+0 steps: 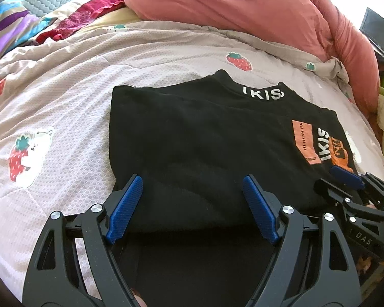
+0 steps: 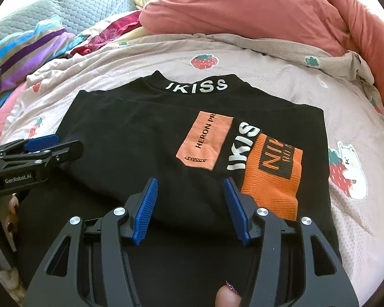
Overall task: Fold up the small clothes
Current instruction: 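Move both grippers open toward the hem of the black shirt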
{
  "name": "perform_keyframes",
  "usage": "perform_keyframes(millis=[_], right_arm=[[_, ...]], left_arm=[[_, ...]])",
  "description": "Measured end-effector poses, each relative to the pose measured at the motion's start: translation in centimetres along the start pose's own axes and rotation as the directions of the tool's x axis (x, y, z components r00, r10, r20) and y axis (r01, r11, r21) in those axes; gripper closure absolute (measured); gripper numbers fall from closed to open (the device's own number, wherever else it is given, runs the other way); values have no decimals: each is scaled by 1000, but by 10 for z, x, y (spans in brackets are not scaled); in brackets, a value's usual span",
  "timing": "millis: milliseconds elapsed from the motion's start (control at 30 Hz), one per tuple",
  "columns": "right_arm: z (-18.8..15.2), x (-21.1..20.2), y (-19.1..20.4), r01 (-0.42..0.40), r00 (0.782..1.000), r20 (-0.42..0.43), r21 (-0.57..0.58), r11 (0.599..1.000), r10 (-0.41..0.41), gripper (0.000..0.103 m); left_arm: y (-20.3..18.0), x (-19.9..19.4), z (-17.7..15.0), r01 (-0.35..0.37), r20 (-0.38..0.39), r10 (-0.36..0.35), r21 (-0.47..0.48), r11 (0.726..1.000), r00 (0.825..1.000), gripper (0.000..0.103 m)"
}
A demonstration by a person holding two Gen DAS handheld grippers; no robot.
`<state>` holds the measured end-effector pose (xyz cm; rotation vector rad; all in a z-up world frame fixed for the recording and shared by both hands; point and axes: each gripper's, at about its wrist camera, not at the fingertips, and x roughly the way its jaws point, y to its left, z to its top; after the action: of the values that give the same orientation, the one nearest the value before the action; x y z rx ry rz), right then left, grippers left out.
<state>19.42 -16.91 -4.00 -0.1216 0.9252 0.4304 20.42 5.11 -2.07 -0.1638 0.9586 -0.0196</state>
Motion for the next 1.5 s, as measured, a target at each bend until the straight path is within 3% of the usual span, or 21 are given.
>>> perform_keyframes(millis=[233,467,567,667,700,767,1500], right_arm=[[-1,-10,1,-6,1000,15,11,1000,6,45],[-3,-24,1,-5,999,44,25,1000,4,30],[-3,-29,1,0,999,54,29,1000,-1,28],[-3,-35,1,8,998,64,30,1000,-10,27],[-3,-37,1,8,998,69,30,1000,-10,18],[-3,-42,1,15,996,87,34,999,-18,11],[-1,-80,1,13,986,166,47,999,-20,7]], left_arm=[[0,-7,-1,7,15,-7,-10,1000,1000,29],[0,-20,-3,-4,37,4,-13,1000,999,27],[0,-26,-3,-16,52,17,-15,1000,999,12],[1,-34,-3,-29,69,31,-23,999,997,12],[2,-36,-3,-30,71,31,-26,999,997,10],[2,-41,-3,-30,77,32,-27,999,997,10],[-1,-81,-14,-64,160,67,-24,998,985,10]])
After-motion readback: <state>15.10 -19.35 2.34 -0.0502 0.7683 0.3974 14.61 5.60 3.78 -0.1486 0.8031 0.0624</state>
